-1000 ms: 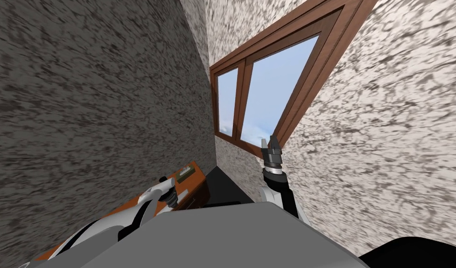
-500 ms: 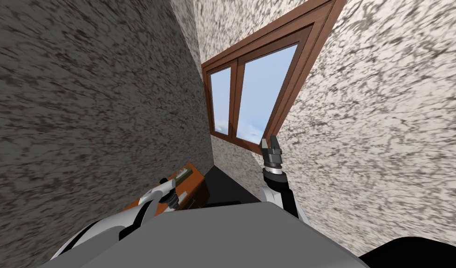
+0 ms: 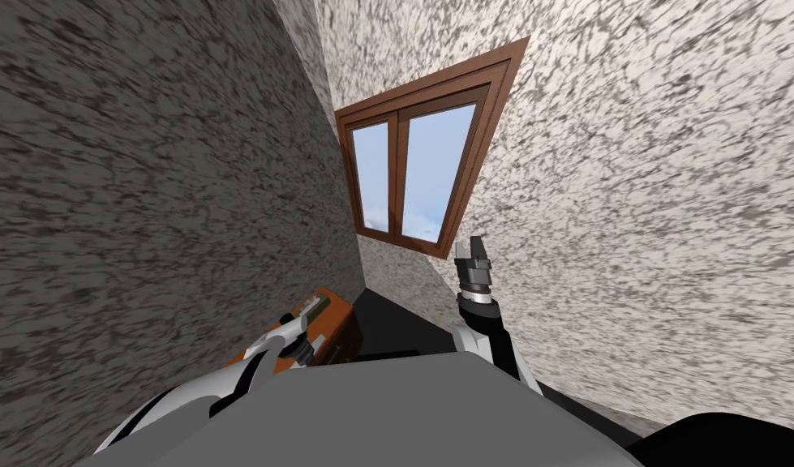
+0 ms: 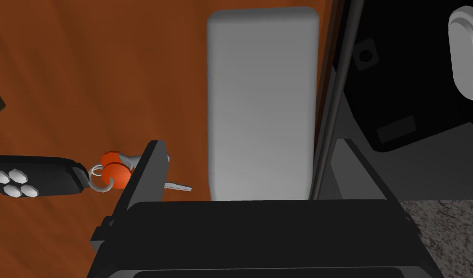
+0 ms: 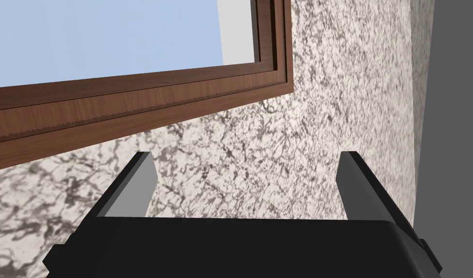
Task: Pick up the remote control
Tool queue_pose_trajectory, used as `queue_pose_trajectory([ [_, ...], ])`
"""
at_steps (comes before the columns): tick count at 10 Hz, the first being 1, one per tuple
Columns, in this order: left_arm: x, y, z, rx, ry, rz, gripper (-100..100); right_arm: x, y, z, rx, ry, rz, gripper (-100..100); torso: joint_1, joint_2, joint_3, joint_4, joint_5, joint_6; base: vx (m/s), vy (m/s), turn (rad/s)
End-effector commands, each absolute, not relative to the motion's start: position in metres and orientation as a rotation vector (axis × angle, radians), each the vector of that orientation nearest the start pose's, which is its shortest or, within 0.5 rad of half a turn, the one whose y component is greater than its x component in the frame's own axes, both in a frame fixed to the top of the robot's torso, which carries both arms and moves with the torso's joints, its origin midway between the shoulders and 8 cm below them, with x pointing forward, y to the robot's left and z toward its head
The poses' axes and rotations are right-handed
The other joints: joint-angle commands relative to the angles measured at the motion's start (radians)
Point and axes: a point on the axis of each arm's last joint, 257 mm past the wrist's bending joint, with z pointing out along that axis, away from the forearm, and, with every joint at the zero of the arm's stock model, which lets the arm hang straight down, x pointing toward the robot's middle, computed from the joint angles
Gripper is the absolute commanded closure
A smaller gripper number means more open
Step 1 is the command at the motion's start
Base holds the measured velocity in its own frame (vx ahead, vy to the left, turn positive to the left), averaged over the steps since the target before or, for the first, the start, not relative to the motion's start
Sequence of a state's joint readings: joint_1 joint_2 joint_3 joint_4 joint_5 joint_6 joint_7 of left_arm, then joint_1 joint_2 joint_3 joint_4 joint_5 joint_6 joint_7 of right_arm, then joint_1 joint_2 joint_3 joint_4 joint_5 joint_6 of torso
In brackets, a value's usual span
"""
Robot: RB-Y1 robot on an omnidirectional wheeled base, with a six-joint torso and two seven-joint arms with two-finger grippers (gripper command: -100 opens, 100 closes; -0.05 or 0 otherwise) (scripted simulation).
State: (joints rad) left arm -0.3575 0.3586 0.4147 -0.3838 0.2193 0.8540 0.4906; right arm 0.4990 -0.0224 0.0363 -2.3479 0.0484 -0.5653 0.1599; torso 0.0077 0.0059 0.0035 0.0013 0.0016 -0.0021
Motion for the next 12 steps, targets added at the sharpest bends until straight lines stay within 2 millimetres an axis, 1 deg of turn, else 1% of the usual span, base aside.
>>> queue_pose_trajectory([
  [1,0.2659,0.4244,-0.5963,-3.015,0.794,0.015,-100,0.3198,-0.2532,0.0647,0.453,0.594,1.188,0,0.000,0.000,0.000,0.000,0.000,0.000,-0.080,0.057,-0.043],
  [2,0.2639,0.4224,-0.5986,-3.026,0.752,0.015,-100,0.3198,-0.2532,0.0646,0.453,0.594,1.188,0,-0.001,-0.002,-0.001,0.000,0.000,-0.001,-0.072,0.047,-0.137],
  [3,0.2643,0.4230,-0.5975,-3.020,0.777,0.017,-100,0.3198,-0.2532,0.0647,0.453,0.594,1.188,0,-0.002,-0.003,-0.001,-0.001,0.000,0.000,-0.037,0.026,-0.045],
  [4,0.2647,0.4228,-0.5977,-3.021,0.770,0.015,100,0.3198,-0.2532,0.0646,0.453,0.594,1.188,0,-0.003,-0.005,-0.003,-0.001,-0.001,-0.001,-0.007,0.003,0.007],
  [8,0.2634,0.4211,-0.5984,-3.025,0.771,0.018,100,0.3198,-0.2532,0.0646,0.453,0.594,1.188,0,-0.002,-0.009,-0.005,-0.002,-0.001,-0.001,0.000,0.000,0.000],
  [9,0.2635,0.4211,-0.5984,-3.025,0.771,0.018,0,0.3198,-0.2532,0.0646,0.453,0.594,1.188,0,-0.002,-0.009,-0.005,-0.002,-0.001,-0.001,0.000,0.000,0.000],
  [10,0.2678,0.4264,-0.5940,-3.003,0.837,0.014,100,0.3198,-0.2532,0.0646,0.453,0.594,1.188,0,-0.002,-0.009,-0.005,-0.002,-0.001,-0.001,0.085,-0.058,0.349],
  [11,0.2678,0.4264,-0.5940,-3.003,0.837,0.014,100,0.3197,-0.2533,0.0645,0.453,0.594,1.187,0,-0.006,-0.013,-0.007,-0.003,-0.002,-0.003,0.104,-0.082,0.222],
  [12,0.2697,0.4284,-0.5917,-2.991,0.879,0.014,100,0.3197,-0.2532,0.0646,0.453,0.594,1.188,0,-0.007,-0.015,-0.009,-0.003,-0.002,-0.001,0.091,-0.079,0.177],
])
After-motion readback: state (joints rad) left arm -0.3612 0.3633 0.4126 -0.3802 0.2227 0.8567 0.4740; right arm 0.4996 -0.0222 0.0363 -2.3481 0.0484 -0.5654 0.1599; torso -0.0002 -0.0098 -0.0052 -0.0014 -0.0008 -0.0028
